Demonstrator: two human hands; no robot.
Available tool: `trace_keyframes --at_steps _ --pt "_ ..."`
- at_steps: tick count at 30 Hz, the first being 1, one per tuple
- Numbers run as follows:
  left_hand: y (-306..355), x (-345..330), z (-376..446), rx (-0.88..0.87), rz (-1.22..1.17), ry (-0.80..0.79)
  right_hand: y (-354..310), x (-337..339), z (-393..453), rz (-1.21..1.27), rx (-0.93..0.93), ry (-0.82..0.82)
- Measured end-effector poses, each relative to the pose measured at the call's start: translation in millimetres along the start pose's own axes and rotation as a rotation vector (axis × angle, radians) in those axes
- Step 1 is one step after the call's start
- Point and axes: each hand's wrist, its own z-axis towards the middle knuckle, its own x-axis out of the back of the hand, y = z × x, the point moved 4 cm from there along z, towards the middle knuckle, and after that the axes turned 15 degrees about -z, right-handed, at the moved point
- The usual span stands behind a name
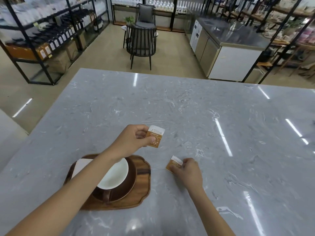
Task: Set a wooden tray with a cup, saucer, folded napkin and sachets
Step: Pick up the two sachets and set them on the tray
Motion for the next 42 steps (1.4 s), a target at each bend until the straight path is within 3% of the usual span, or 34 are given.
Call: trace_keyframes --at_steps 17,21,29,35,42 --pt "-9 -20 -48 0.003 0.111 0.049 -3 4 -12 0.072 0.131 0.058" --pt "-18 -24 -59 0.027 0.082 0.056 3 18 -29 0.283 0.196 0.034" --pt "-40 -48 -80 0.047 -0.126 0.141 -5 58 -77 0.833 0.286 -0.112" --pt "-47 -62 -100 0.112 -0.361 0.1 -9 53 -93 0.869 0.258 -0.077" --pt "-54 -61 -125 0.147 -0.4 0.025 -13 37 -112 0.831 0.308 -0.041"
